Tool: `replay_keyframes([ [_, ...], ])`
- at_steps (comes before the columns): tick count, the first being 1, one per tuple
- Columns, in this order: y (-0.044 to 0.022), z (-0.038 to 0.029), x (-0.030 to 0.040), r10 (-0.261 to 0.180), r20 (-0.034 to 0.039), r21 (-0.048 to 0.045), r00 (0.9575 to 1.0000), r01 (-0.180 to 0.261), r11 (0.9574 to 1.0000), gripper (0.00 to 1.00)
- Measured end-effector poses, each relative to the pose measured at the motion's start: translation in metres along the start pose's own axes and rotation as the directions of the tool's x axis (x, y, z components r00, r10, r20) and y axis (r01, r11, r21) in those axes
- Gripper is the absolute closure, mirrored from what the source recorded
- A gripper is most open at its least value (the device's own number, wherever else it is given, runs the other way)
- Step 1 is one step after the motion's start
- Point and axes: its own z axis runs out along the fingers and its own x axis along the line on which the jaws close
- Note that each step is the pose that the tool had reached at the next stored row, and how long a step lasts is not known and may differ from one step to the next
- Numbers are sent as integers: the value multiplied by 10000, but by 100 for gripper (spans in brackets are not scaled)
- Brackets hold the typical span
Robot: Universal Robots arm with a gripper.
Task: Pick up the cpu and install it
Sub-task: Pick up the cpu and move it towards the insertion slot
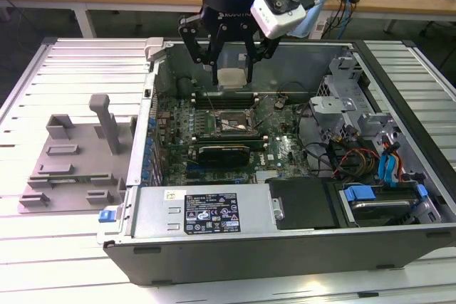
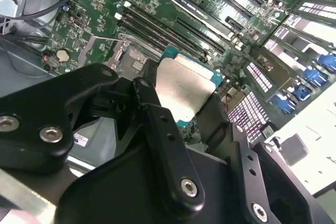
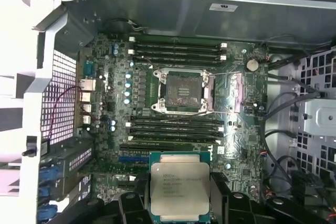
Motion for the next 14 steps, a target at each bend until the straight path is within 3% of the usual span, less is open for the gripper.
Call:
replay_keyframes([
  [3, 16, 87, 2, 1, 0, 0, 10000, -1, 10000, 45],
  [7, 129, 236, -4, 1, -2, 3, 10000, -1, 10000, 45],
  [11, 191, 303, -15, 1, -3, 10, 10000, -1, 10000, 45],
  [14, 285, 351, -29, -2, -6, 55, 10000, 2, 10000, 45],
])
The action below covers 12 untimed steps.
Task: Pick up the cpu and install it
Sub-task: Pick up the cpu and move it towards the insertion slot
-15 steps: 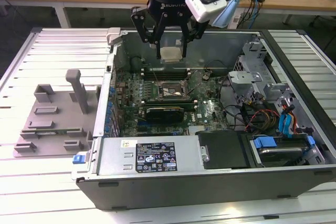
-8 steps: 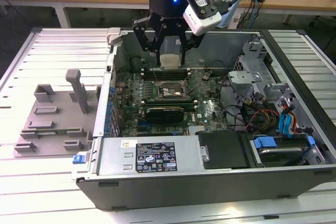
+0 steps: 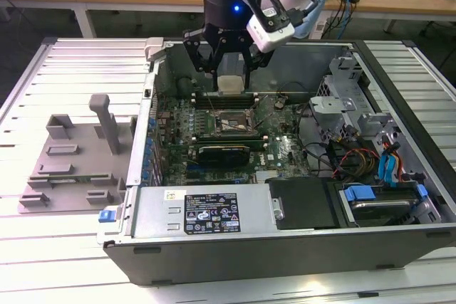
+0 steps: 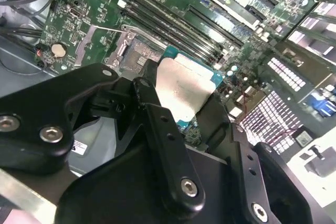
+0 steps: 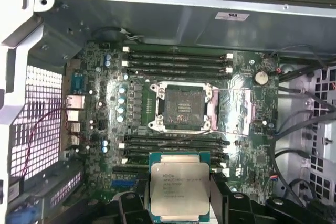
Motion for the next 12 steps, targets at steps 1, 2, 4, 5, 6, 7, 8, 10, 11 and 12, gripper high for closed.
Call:
replay_keyframes([
  [1, 15, 10, -3, 0, 0, 7, 10000, 0, 10000, 45],
  [2, 49, 39, -10, -2, -2, 26, 10000, 2, 10000, 45],
  [4, 97, 74, -15, -3, -4, 65, 10000, 3, 10000, 45],
  [5, 127, 93, -18, -4, -6, 94, 10000, 4, 10000, 45],
  [6, 169, 116, -23, -5, -10, 130, 10000, 5, 9999, 45],
  [7, 212, 148, -29, -7, -10, 155, 10000, 7, 9999, 45],
  [8, 253, 183, -37, -8, -12, 184, 10000, 8, 9998, 45],
  [10, 322, 241, -48, -10, -16, 235, 10000, 10, 9997, 45],
  [11, 362, 272, -53, -11, -22, 276, 10000, 11, 9996, 45],
  [12, 398, 311, -69, -14, -31, 365, 10000, 15, 9993, 45],
])
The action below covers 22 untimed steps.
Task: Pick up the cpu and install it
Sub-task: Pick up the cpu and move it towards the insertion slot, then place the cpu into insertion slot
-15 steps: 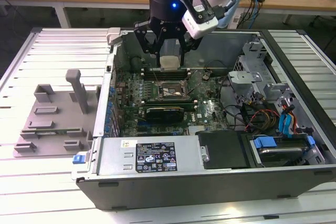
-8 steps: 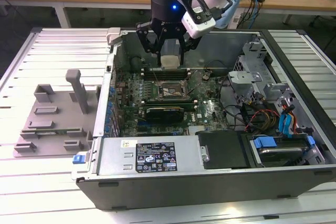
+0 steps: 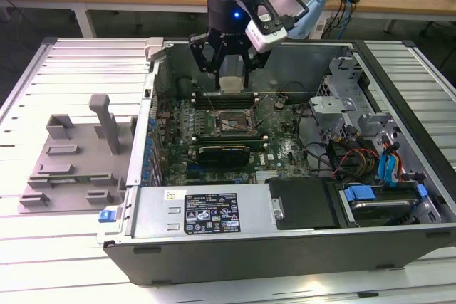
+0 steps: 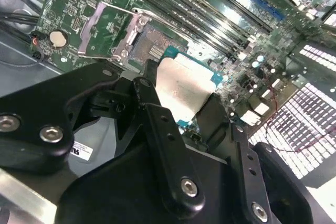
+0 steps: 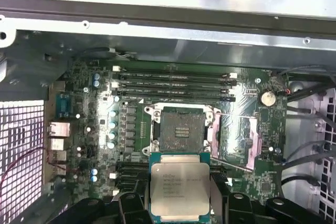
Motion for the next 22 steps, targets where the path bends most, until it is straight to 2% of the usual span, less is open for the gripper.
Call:
replay_keyframes([
  [2, 22, 39, -43, -4, -9, 83, 10000, 4, 10000, 45],
  [3, 39, 66, -81, -5, -16, 100, 10000, 5, 9999, 45],
  [5, 65, 98, -112, -4, -14, 99, 10000, 4, 10000, 45],
  [22, 65, 99, -121, 71, -17, 102, 10000, -71, 9999, 45],
])
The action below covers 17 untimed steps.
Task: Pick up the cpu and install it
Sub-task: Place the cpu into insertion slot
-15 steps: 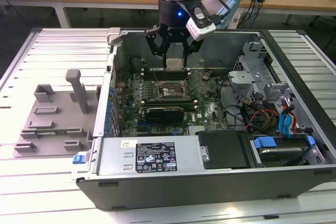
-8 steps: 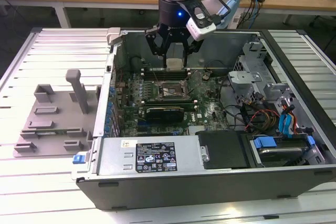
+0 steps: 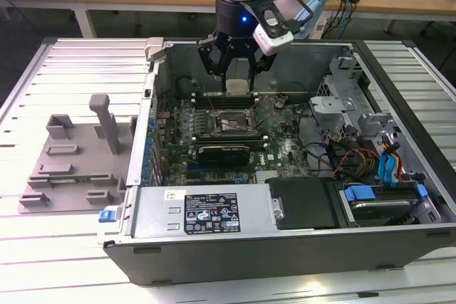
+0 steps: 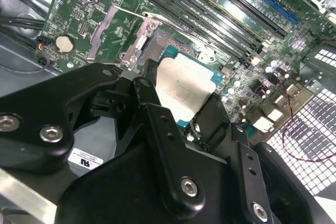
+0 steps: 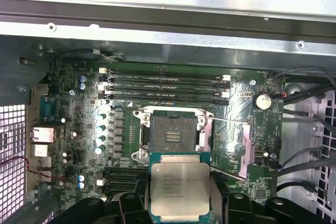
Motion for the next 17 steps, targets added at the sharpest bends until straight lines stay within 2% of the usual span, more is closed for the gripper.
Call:
replay_keyframes([
  [5, 0, 0, 0, 514, -19, 22, 9987, -514, 9987, 45],
  [7, 0, 0, 0, 905, -33, 38, 9959, -905, 9959, 45],
  [11, 0, 0, 0, 1180, -43, 52, 9930, -1180, 9930, 45],
  [15, 0, 1, 0, 1580, -56, 70, 9874, -1580, 9874, 45],
  [17, 0, 1, 0, 1840, -65, 82, 9829, -1839, 9829, 45],
])
